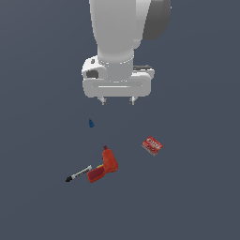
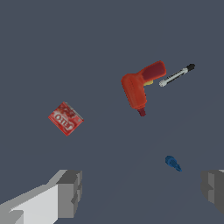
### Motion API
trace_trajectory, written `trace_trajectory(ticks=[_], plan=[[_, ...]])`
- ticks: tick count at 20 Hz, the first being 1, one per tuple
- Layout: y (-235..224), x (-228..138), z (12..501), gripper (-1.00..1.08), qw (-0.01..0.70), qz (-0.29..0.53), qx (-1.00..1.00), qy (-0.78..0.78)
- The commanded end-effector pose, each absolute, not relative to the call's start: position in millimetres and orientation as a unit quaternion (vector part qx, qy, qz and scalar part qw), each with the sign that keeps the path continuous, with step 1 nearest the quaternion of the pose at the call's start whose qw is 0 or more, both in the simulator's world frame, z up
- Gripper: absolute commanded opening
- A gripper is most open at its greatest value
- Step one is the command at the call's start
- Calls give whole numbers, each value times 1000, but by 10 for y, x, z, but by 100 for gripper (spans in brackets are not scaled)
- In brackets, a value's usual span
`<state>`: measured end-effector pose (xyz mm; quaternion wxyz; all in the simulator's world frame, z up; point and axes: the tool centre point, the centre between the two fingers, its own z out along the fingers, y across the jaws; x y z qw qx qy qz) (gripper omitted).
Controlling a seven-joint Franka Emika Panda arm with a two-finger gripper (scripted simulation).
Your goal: Pick up a designated object from a clutter of objects.
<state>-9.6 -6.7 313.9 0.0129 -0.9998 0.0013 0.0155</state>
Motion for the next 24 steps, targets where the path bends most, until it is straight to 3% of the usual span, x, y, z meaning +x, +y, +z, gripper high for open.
trace_trajectory(ticks=[1, 14, 24], plan=[[-67, -96, 3139, 100, 13, 15, -1000, 1], [-325, -147, 3159, 100, 2, 22, -1000, 9], [-467, 126, 2965, 100, 9, 20, -997, 68]])
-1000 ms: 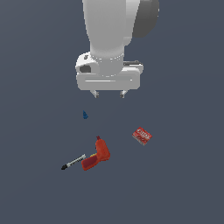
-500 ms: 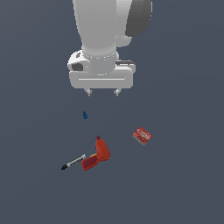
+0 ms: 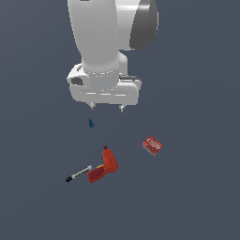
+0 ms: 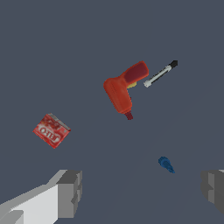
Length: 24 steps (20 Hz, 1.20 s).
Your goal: Pick up a designated object from a clutter of objects.
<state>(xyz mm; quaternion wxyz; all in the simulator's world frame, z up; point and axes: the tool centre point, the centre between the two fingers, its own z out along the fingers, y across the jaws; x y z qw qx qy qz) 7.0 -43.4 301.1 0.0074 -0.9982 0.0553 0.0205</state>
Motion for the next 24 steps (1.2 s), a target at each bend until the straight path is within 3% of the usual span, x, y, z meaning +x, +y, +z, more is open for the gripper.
trace_trajectory(ticks=[1, 24], plan=[[-491, 171, 2930, 100, 10, 20, -997, 78], [-1497, 1280, 1346, 100, 11, 9, -918, 395]])
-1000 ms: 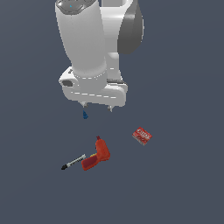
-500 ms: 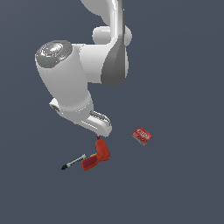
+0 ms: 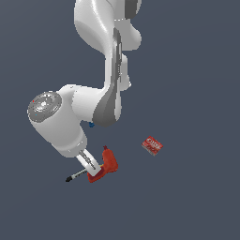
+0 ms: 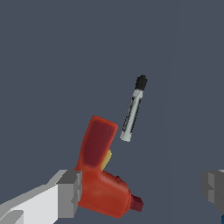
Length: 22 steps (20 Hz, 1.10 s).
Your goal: Pick up a designated object from a clutter of objects.
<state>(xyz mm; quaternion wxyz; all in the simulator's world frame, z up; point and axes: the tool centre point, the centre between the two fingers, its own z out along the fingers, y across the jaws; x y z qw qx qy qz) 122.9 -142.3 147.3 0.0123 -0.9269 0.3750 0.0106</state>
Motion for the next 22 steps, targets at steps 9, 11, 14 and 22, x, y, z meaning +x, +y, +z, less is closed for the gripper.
trace_trajectory(ticks=[9, 11, 14, 22], plan=[[-1800, 1432, 790, 100, 3, 3, -881, 474], [-1839, 1446, 715, 100, 2, 2, -875, 484], [-1879, 1459, 636, 100, 1, 1, -870, 494], [-1891, 1458, 570, 100, 0, 1, -868, 497]])
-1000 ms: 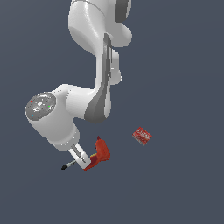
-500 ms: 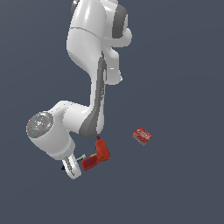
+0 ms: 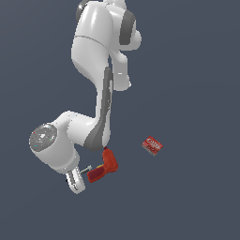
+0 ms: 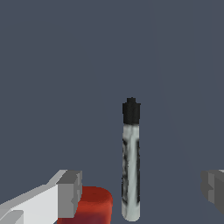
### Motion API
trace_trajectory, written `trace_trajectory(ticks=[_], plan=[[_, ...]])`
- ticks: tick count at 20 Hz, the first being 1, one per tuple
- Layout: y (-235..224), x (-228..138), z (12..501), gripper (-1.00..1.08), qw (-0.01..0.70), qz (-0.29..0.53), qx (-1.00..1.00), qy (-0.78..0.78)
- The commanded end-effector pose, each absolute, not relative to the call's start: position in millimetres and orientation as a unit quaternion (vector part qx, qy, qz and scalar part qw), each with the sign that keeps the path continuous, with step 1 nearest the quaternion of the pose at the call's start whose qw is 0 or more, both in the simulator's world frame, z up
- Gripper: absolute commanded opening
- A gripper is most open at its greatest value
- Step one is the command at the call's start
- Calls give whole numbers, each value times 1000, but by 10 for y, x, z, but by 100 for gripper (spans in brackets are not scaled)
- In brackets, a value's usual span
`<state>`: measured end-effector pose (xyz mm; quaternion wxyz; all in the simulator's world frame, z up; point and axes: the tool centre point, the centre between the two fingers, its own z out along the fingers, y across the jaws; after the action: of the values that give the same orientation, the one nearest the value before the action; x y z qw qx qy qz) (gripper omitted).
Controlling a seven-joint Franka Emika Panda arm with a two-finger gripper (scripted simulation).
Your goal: Pick up a designated object from a clutter of objects.
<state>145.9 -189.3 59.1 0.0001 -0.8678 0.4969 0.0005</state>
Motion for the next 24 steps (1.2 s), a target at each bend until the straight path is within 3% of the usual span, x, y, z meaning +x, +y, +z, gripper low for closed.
trace_trajectory(ticks=[1, 15, 16, 24], plan=[[-1894, 1457, 544, 100, 0, 1, -868, 497], [-1901, 1463, 97, 100, 0, 0, -867, 499], [-1901, 1463, 97, -100, 0, 0, -867, 499], [-1901, 1463, 97, -100, 0, 0, -867, 499]])
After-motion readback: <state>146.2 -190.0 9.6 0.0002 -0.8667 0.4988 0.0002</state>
